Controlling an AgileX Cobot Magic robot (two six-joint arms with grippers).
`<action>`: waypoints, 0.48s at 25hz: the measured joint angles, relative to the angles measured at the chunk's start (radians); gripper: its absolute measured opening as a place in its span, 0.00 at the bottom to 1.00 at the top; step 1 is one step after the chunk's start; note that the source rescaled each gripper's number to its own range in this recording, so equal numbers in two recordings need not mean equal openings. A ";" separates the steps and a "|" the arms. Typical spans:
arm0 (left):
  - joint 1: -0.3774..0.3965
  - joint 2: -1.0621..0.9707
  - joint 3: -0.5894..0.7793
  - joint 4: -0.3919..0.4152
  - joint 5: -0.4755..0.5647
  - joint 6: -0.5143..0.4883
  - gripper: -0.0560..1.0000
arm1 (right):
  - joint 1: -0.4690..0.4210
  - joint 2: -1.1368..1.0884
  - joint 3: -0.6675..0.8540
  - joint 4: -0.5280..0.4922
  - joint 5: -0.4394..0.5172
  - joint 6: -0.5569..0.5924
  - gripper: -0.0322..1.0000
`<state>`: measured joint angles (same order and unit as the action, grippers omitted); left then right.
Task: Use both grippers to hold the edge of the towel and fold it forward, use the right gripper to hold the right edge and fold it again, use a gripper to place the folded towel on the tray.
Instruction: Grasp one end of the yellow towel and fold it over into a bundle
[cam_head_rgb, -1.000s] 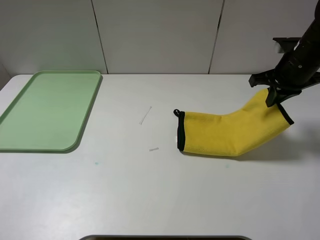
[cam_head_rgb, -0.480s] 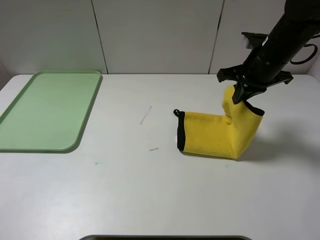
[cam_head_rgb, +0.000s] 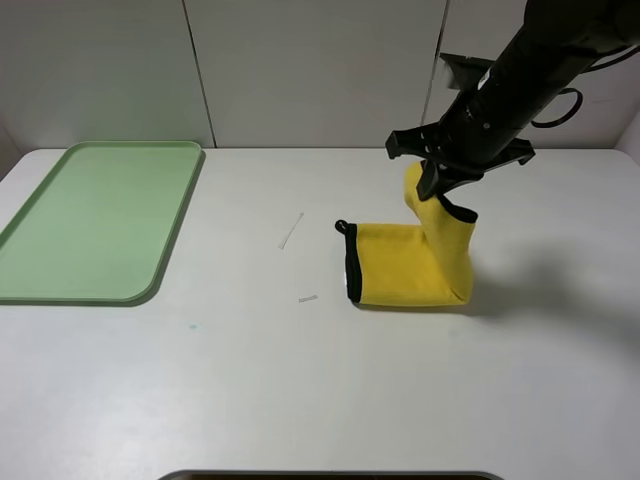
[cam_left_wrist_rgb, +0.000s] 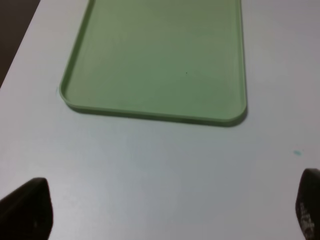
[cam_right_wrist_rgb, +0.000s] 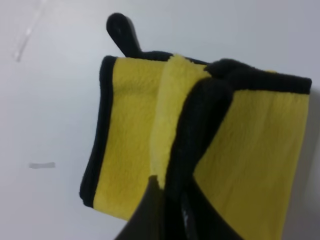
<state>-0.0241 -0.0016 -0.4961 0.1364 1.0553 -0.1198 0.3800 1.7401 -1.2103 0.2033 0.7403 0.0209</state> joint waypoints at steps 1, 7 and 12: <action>0.000 0.000 0.000 0.000 0.000 0.000 0.97 | 0.008 0.001 0.000 0.001 -0.006 0.005 0.03; 0.000 0.000 0.000 0.000 0.000 0.000 0.97 | 0.038 0.066 0.000 0.009 -0.024 0.021 0.03; 0.000 0.000 0.000 0.000 0.000 0.000 0.97 | 0.062 0.104 0.000 0.029 -0.081 0.027 0.03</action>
<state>-0.0241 -0.0016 -0.4961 0.1364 1.0553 -0.1198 0.4423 1.8437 -1.2103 0.2319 0.6589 0.0478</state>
